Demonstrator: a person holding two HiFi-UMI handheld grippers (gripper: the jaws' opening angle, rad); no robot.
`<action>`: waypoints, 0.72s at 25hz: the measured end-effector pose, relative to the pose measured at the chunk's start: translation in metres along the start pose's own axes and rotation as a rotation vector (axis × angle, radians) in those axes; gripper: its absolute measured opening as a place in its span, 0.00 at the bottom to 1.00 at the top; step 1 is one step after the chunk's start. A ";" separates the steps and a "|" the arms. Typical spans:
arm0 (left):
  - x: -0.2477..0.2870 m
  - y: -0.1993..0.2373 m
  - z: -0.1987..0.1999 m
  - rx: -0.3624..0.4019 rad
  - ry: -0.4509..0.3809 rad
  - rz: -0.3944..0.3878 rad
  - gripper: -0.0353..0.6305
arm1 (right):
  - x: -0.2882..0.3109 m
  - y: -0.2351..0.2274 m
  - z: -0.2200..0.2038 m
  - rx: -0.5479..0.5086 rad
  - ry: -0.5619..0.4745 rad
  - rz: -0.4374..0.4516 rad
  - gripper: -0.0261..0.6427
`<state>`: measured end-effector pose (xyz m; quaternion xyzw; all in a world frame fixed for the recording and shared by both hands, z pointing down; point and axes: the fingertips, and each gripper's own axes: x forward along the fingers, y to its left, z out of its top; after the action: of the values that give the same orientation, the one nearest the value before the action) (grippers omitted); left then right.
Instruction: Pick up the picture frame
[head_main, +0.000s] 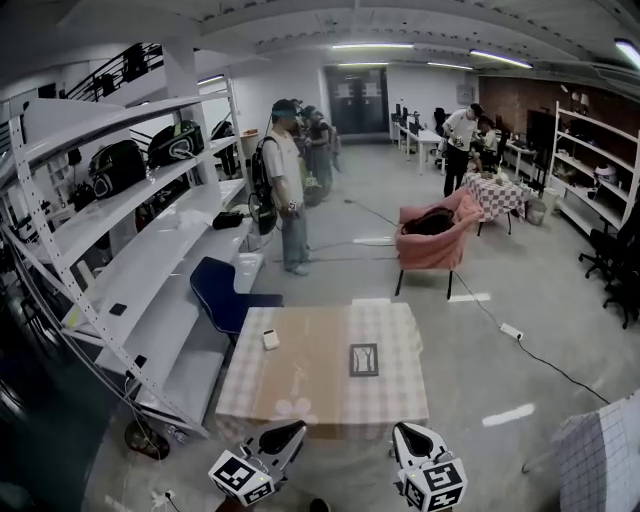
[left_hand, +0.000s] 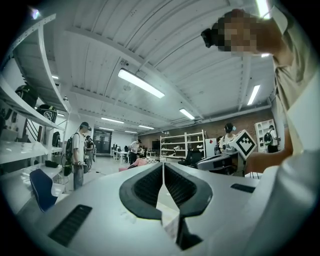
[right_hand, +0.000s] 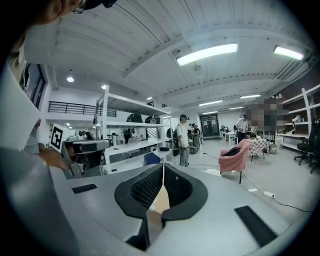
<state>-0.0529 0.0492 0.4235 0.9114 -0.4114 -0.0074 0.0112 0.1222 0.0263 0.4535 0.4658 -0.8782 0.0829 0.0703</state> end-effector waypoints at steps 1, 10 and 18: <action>0.006 0.005 -0.003 -0.004 0.007 -0.003 0.09 | 0.006 -0.003 -0.001 0.004 0.004 0.000 0.08; 0.073 0.075 -0.019 -0.067 0.006 -0.051 0.09 | 0.082 -0.043 0.002 0.007 0.052 -0.050 0.08; 0.119 0.138 -0.038 -0.127 0.004 -0.100 0.09 | 0.155 -0.066 0.010 -0.011 0.056 -0.100 0.08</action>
<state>-0.0773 -0.1306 0.4649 0.9283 -0.3640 -0.0321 0.0692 0.0904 -0.1376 0.4800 0.5064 -0.8518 0.0872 0.1016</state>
